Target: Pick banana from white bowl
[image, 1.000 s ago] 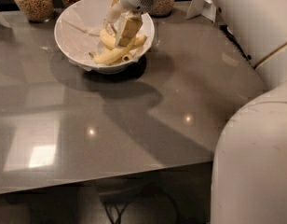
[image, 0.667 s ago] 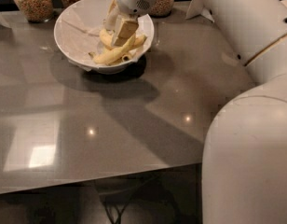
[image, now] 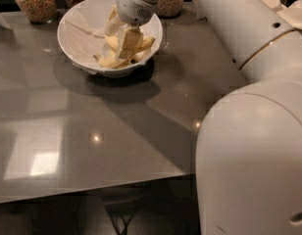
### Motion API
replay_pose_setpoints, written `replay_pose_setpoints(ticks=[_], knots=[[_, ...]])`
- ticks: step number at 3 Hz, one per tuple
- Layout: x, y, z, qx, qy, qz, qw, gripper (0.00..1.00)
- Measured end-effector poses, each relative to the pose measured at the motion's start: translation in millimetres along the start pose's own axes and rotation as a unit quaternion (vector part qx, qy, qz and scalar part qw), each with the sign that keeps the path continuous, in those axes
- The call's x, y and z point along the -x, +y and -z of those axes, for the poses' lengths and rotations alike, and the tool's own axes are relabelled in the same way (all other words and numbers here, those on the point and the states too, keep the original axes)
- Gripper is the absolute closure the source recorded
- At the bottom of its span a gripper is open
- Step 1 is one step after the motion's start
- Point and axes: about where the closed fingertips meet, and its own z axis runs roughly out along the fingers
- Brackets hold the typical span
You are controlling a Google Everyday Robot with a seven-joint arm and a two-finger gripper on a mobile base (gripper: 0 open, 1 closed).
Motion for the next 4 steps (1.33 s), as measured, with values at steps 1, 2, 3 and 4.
replay_pose_setpoints(ticks=[1,2,3,4], knots=[[-3,-3,-14,0.011,0.001,0.002,0.9999,0.43],[-7,-5,-23,0.016,0.006,0.003,0.9998,0.44],[-14,-5,-30,0.022,0.016,0.002,0.9996,0.46],[-23,-1,-36,0.031,0.035,0.001,0.9989,0.49]])
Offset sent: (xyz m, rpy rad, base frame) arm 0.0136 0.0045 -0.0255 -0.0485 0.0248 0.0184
